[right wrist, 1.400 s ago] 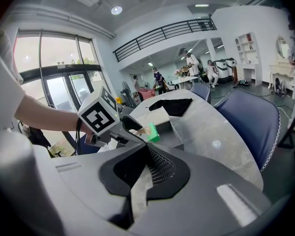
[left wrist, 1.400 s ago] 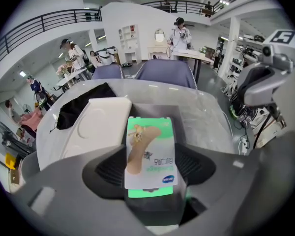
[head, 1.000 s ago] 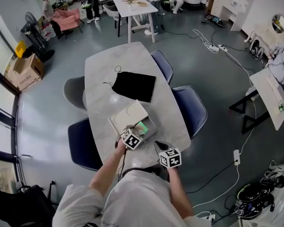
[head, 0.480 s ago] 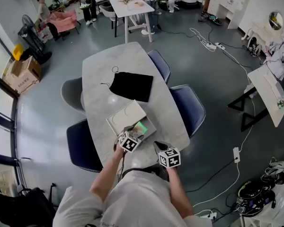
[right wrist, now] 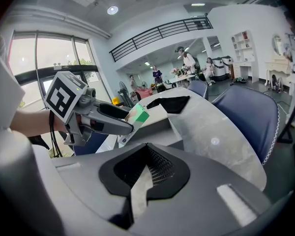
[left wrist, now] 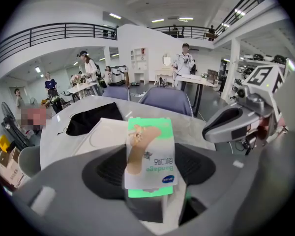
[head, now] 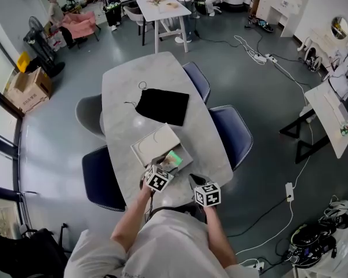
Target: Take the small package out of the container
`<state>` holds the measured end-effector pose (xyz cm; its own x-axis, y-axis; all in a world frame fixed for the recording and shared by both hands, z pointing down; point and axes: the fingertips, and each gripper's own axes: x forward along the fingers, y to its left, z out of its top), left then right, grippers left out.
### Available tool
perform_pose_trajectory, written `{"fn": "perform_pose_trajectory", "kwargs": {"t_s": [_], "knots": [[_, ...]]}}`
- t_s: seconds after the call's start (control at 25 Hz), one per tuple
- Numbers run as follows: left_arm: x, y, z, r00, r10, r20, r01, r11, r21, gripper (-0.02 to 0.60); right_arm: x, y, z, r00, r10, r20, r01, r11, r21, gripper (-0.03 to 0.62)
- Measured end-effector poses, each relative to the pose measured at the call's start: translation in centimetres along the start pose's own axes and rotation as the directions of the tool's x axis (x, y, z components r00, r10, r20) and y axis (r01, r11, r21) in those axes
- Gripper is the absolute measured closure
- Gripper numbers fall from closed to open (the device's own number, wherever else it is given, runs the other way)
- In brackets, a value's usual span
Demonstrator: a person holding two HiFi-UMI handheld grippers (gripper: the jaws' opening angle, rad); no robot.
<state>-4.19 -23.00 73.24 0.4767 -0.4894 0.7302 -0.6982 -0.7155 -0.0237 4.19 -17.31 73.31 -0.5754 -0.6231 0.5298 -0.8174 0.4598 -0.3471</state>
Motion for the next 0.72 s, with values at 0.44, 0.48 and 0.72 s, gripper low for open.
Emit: {"fn": "perform_pose_trajectory", "kwargs": {"t_s": [0.44,0.48,0.72], "knots": [[-2.4,-0.6,-0.5,0.999,0.029,0.038,-0.026,0.996,-0.087,0.225,0.7,1.2,-0.8,0.997,0.06,-0.045,-0.06,0.998,-0.005,0.592],[-2.6,-0.6,-0.7,0.999,0.03,0.039,-0.027,0.995,-0.094,0.225,0.8,1.4,-0.9,0.997,0.065,-0.048,-0.066,0.998,-0.006,0.592],[-3.2,-0.7,-1.4,0.998,0.036,0.051,-0.031,0.994,-0.109,0.225,1.0,1.8,-0.7,0.997,0.066,-0.04,-0.066,0.998,-0.012,0.592]]}}
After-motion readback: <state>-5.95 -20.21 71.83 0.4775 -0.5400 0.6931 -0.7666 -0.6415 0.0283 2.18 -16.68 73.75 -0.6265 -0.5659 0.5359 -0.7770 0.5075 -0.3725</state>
